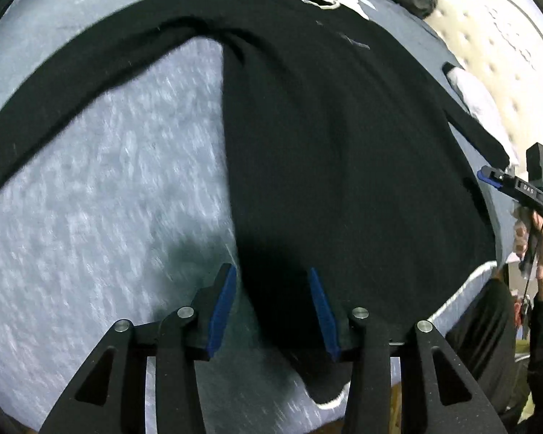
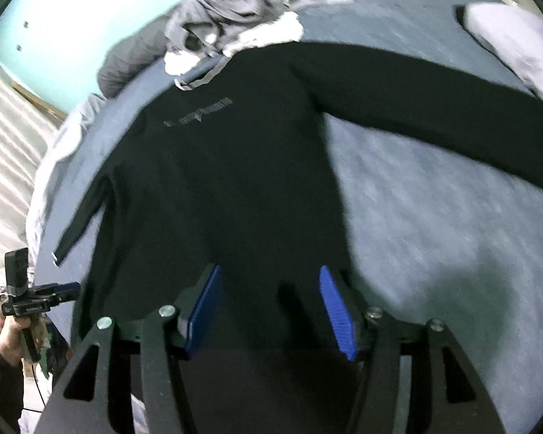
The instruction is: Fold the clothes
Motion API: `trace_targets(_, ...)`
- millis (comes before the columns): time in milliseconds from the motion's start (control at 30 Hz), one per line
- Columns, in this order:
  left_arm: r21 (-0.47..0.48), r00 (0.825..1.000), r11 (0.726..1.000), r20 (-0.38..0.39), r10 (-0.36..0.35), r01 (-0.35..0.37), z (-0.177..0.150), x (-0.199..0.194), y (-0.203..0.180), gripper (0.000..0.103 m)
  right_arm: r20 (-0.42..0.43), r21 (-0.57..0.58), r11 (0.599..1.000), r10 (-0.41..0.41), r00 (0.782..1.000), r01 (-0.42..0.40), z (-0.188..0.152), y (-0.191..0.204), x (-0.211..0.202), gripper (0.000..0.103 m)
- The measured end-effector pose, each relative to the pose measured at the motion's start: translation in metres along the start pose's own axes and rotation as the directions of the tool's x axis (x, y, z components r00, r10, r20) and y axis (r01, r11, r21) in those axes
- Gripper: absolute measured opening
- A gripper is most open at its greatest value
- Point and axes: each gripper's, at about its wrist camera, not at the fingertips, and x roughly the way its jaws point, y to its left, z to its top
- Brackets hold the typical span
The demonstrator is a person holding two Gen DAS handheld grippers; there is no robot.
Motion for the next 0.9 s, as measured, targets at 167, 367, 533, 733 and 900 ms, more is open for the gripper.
trace_targets(167, -0.017, 1.000, 1.000, -0.027, -0.011, 0.010, -0.026, 0.007, -0.008, 0.047, -0.062, 0.018, 0.999, -0.027, 0.998, 0.028, -0.030, -0.020, -0.021, 0.058)
trace_targets(367, -0.052, 0.999, 0.999, -0.028, -0.017, 0.016, -0.046, 0.013, -0.008, 0.047, -0.134, 0.017, 1.000, -0.012, 0.991, 0.014, -0.060, -0.017, -0.020, 0.058)
trace_targets(533, -0.078, 1.000, 0.997, -0.008, -0.026, 0.025, -0.054, 0.008, -0.009, 0.047, -0.171, 0.042, 0.999, 0.004, 0.985, 0.003, -0.079, -0.015, -0.014, 0.058)
trace_targets(733, -0.072, 1.000, 0.997, 0.002, -0.021, 0.021, -0.062, 0.003, -0.012, 0.047, -0.178, 0.037, 0.999, -0.007, 0.984, 0.013, -0.086, -0.007, -0.017, 0.058)
trace_targets(900, -0.043, 0.998, 0.997, -0.008, -0.058, 0.057, -0.064, 0.011, -0.024, 0.031, -0.184, 0.064, 0.998, 0.025, 0.983, -0.014, -0.090, -0.004, -0.010, 0.058)
